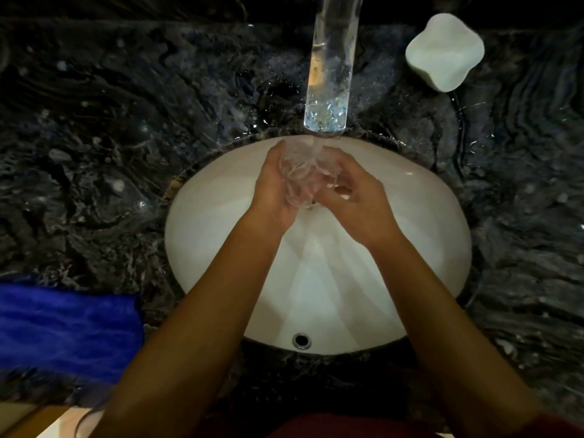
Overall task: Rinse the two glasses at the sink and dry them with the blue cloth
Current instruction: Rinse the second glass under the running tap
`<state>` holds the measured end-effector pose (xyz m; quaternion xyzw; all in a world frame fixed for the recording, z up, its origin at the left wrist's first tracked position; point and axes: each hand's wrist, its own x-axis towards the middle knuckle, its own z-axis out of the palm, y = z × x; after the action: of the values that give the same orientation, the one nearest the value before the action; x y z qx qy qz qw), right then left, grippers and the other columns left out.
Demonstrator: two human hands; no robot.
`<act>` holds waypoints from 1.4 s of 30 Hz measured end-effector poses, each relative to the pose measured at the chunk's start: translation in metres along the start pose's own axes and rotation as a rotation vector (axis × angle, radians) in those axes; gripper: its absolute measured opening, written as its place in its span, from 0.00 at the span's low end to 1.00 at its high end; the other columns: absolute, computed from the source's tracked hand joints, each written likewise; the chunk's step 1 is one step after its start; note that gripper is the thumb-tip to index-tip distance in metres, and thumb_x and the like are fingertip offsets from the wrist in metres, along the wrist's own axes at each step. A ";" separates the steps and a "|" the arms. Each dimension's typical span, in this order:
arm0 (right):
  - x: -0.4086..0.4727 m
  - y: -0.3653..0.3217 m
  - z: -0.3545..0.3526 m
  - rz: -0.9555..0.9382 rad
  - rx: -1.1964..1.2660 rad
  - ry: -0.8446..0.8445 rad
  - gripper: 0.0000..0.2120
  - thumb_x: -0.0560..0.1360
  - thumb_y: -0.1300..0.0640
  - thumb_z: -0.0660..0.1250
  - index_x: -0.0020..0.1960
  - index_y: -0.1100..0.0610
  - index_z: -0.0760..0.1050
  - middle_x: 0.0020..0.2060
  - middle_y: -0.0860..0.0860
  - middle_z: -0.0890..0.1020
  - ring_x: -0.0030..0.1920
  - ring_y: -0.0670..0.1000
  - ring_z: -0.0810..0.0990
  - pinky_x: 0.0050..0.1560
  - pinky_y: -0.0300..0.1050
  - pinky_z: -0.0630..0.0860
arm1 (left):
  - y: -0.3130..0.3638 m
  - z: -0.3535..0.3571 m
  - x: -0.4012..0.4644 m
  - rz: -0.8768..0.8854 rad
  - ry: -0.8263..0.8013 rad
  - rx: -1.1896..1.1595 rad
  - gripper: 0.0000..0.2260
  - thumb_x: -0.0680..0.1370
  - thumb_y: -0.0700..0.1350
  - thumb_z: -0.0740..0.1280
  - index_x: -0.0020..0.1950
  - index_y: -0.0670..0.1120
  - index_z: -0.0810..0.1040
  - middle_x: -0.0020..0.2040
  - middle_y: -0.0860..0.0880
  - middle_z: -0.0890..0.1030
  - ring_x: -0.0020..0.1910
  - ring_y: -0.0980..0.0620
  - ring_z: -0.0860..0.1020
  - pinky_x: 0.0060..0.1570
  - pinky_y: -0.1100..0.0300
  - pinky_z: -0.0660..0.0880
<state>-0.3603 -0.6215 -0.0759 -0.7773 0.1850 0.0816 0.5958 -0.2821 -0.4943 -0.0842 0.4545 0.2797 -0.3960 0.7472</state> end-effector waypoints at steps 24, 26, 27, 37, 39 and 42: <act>0.007 -0.021 0.007 0.184 -0.103 -0.083 0.21 0.72 0.42 0.65 0.61 0.49 0.79 0.52 0.40 0.83 0.53 0.42 0.81 0.50 0.28 0.72 | -0.001 -0.002 0.003 0.077 0.122 0.367 0.20 0.87 0.55 0.54 0.67 0.45 0.79 0.56 0.45 0.87 0.50 0.47 0.85 0.43 0.53 0.81; 0.028 -0.025 0.007 0.230 -0.003 -0.055 0.18 0.71 0.45 0.65 0.56 0.51 0.82 0.49 0.45 0.87 0.50 0.46 0.85 0.51 0.39 0.78 | 0.001 -0.002 0.003 0.102 0.151 0.409 0.20 0.87 0.55 0.54 0.68 0.46 0.78 0.56 0.45 0.87 0.49 0.48 0.85 0.41 0.55 0.82; 0.038 -0.028 0.007 0.251 0.073 -0.048 0.17 0.71 0.47 0.67 0.56 0.53 0.83 0.48 0.49 0.87 0.50 0.49 0.86 0.55 0.47 0.81 | 0.003 -0.002 0.005 0.114 0.158 0.434 0.19 0.86 0.55 0.55 0.66 0.47 0.79 0.54 0.45 0.87 0.47 0.49 0.85 0.39 0.56 0.82; 0.037 -0.017 0.006 0.254 0.081 -0.188 0.07 0.77 0.50 0.72 0.48 0.50 0.88 0.41 0.50 0.89 0.44 0.48 0.87 0.51 0.47 0.80 | 0.011 -0.019 0.010 0.027 0.008 0.541 0.19 0.81 0.52 0.59 0.39 0.50 0.86 0.31 0.51 0.81 0.27 0.53 0.78 0.28 0.63 0.73; 0.032 -0.021 0.002 0.028 -0.241 -0.292 0.06 0.79 0.49 0.70 0.49 0.44 0.87 0.39 0.45 0.87 0.42 0.44 0.84 0.47 0.41 0.78 | 0.014 -0.020 0.012 -0.059 -0.038 0.446 0.26 0.83 0.52 0.59 0.27 0.50 0.83 0.26 0.52 0.78 0.23 0.53 0.75 0.28 0.64 0.71; 0.024 -0.020 0.003 -0.296 -0.707 -0.465 0.14 0.81 0.46 0.67 0.62 0.50 0.82 0.47 0.49 0.85 0.50 0.54 0.82 0.54 0.47 0.75 | 0.018 -0.021 0.019 -0.140 -0.024 0.331 0.27 0.83 0.51 0.59 0.24 0.49 0.80 0.25 0.52 0.75 0.21 0.54 0.72 0.25 0.67 0.69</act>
<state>-0.3303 -0.6189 -0.0666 -0.9122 -0.1064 0.2261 0.3247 -0.2581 -0.4767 -0.1003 0.5458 0.2328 -0.4931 0.6362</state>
